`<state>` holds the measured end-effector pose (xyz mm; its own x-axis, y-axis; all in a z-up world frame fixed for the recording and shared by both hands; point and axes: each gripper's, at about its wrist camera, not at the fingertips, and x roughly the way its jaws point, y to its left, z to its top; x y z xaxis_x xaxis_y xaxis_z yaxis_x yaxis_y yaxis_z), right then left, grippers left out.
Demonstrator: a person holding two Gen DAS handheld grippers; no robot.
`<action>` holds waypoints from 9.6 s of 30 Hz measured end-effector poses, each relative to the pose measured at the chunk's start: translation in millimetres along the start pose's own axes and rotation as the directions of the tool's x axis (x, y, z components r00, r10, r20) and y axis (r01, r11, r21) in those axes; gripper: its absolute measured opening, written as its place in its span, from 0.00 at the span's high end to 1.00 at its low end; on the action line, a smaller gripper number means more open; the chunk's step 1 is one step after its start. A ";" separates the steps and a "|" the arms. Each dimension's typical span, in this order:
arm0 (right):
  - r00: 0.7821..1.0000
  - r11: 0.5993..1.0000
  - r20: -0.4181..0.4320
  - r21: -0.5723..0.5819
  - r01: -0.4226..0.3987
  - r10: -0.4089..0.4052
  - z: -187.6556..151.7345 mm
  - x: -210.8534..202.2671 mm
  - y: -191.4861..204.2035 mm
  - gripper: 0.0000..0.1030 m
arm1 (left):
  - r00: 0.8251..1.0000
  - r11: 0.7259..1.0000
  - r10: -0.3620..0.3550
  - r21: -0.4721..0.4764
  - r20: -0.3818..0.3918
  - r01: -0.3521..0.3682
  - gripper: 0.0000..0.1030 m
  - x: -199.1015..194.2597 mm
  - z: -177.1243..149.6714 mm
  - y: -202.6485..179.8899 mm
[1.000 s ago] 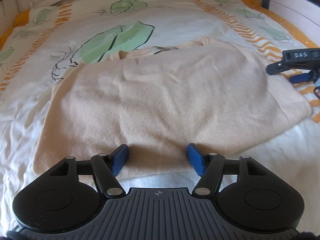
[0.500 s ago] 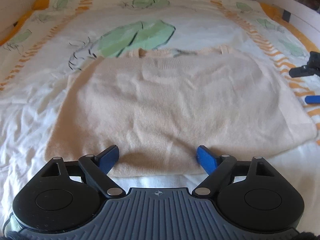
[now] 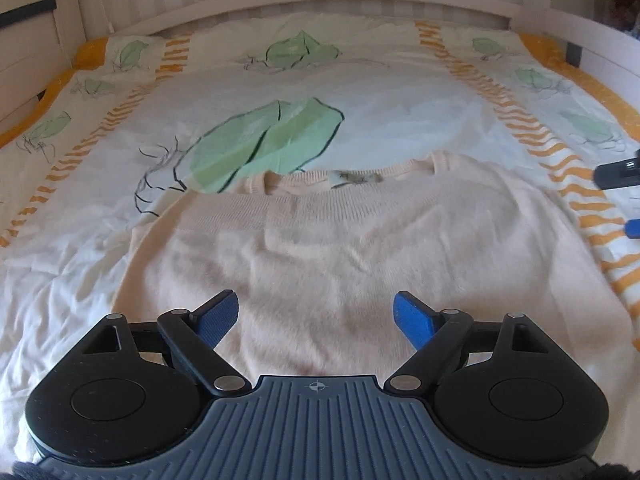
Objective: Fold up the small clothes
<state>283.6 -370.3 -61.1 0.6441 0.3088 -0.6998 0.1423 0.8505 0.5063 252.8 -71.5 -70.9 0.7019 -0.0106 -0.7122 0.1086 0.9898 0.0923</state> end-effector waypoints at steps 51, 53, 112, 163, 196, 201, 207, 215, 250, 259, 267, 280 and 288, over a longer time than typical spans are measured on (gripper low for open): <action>0.941 0.922 -0.186 0.323 -0.212 0.282 -11.9 38.8 -39.3 0.00 | 0.983 0.997 0.007 -0.079 -0.184 -0.022 0.00 97.9 58.8 -6.2; 0.936 0.931 -0.202 0.288 -0.225 0.289 -13.8 43.0 -31.4 0.00 | 0.983 0.997 0.007 -0.079 -0.183 -0.022 0.00 97.9 58.6 -6.1; 0.896 0.925 -0.232 0.136 -0.355 0.378 -32.0 72.9 -5.6 0.69 | 0.985 0.998 0.057 0.017 -0.162 -0.055 0.17 117.4 77.9 23.0; 0.956 0.884 -0.274 -0.415 -0.214 0.103 -119.6 122.6 308.1 0.71 | 0.984 0.877 -0.177 -0.452 0.008 0.162 0.30 12.0 -9.9 274.6; 0.969 0.793 -0.155 -0.557 -0.246 0.191 -183.5 43.6 243.1 0.34 | 0.910 0.875 -0.413 -0.295 -0.041 0.384 0.30 -10.4 -26.4 213.5; 0.981 0.563 -0.082 -0.809 -0.168 0.174 -228.5 31.2 282.3 0.24 | 0.902 0.824 -0.427 -0.436 -0.060 0.361 0.30 -4.9 -29.4 236.3; 0.990 0.314 0.027 -0.949 -0.017 0.137 -264.7 51.8 318.1 0.67 | 0.910 0.805 -0.410 -0.494 -0.061 0.330 0.30 -12.0 -27.6 257.7; 0.975 0.662 0.020 -0.738 -0.134 0.220 -200.2 37.1 292.2 0.89 | 0.870 0.764 -0.490 -0.512 -0.064 0.393 0.30 -8.7 -18.5 257.6; 0.960 0.708 -0.040 -0.667 -0.233 0.278 -204.0 63.6 302.1 0.88 | 0.909 0.884 -0.417 -0.245 -0.024 0.399 0.90 62.5 62.0 215.7; 0.942 0.656 -0.141 -0.686 -0.315 0.304 -210.8 63.5 293.9 0.36 | 0.958 0.920 -0.279 -0.305 -0.063 0.248 0.73 70.2 39.8 236.5; 0.958 0.749 0.049 -0.636 -0.188 0.282 -139.2 42.8 248.3 0.00 | 0.963 0.911 -0.247 -0.312 0.111 0.270 0.41 -7.2 28.0 238.2; 0.966 0.853 -0.102 -0.454 -0.259 0.239 -52.3 153.7 230.0 0.00 | 0.959 0.926 -0.261 -0.312 -0.113 0.215 0.34 30.9 -29.2 218.6; 0.987 0.945 -0.020 -0.286 -0.157 0.158 -24.5 149.8 185.4 0.00 | 0.954 0.919 -0.286 -0.308 -0.091 0.247 0.29 31.6 -37.4 222.1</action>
<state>388.1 -155.9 -84.5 0.6437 0.4473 -0.6209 -0.1812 0.8774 0.4442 272.8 153.3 -98.9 0.5746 -0.2808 -0.7688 0.0561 0.9506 -0.3053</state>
